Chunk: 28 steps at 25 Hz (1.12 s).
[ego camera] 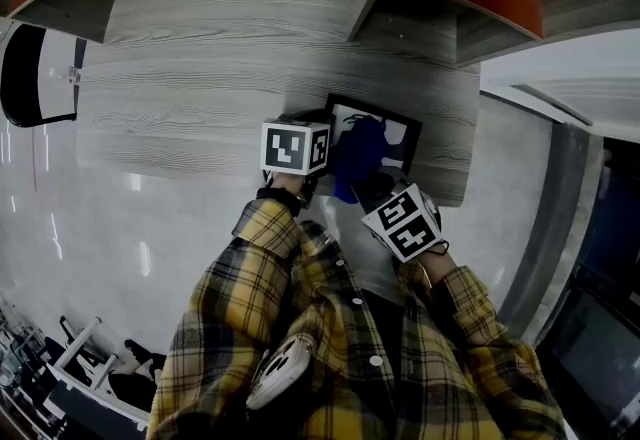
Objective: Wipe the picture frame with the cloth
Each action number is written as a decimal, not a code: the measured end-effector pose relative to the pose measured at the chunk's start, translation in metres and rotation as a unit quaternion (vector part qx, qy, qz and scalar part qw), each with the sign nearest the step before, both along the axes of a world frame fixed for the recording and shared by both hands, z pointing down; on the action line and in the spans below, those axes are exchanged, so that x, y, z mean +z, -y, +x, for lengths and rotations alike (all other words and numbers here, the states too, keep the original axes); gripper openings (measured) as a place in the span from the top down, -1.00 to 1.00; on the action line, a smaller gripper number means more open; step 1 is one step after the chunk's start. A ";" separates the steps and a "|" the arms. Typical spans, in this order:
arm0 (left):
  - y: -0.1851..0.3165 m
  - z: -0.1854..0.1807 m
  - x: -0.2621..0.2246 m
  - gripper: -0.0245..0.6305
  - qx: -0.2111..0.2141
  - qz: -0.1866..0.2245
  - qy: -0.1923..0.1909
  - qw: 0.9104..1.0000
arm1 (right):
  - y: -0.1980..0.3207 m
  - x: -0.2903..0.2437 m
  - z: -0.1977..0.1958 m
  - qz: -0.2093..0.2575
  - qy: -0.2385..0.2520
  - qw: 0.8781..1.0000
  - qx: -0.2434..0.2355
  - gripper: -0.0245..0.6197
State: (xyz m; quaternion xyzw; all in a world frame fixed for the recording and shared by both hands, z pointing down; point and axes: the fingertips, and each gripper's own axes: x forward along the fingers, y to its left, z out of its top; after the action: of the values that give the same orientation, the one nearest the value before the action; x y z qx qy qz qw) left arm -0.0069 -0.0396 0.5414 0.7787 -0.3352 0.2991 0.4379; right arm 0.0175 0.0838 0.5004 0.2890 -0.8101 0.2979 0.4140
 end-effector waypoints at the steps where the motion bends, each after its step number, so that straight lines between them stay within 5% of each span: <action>1: 0.000 0.000 0.000 0.69 0.000 -0.001 -0.003 1.000 | 0.013 -0.007 0.000 0.020 0.008 1.000 0.017 0.76; 6: 0.000 0.001 -0.001 0.69 0.012 -0.013 -0.016 1.000 | 0.088 -0.012 0.005 0.091 -0.025 0.993 0.065 0.76; 12: 0.003 0.000 -0.001 0.69 -0.002 -0.050 -0.060 0.997 | 0.134 0.013 -0.001 0.089 -0.083 0.990 0.076 0.76; 17: 0.003 -0.002 -0.001 0.70 -0.011 -0.073 -0.089 0.993 | 0.109 0.018 -0.011 0.088 -0.100 0.990 0.044 0.76; 28: 0.004 -0.002 -0.001 0.71 -0.016 -0.082 -0.103 0.991 | 0.042 0.012 -0.048 0.028 -0.052 0.998 -0.020 0.76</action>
State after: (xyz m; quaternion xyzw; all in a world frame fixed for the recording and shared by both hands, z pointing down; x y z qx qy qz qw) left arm -0.0088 -0.0436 0.5407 0.7611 -0.2753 0.2366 0.5376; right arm -0.0306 0.0422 0.5125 0.2994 -0.8014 0.2514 0.4527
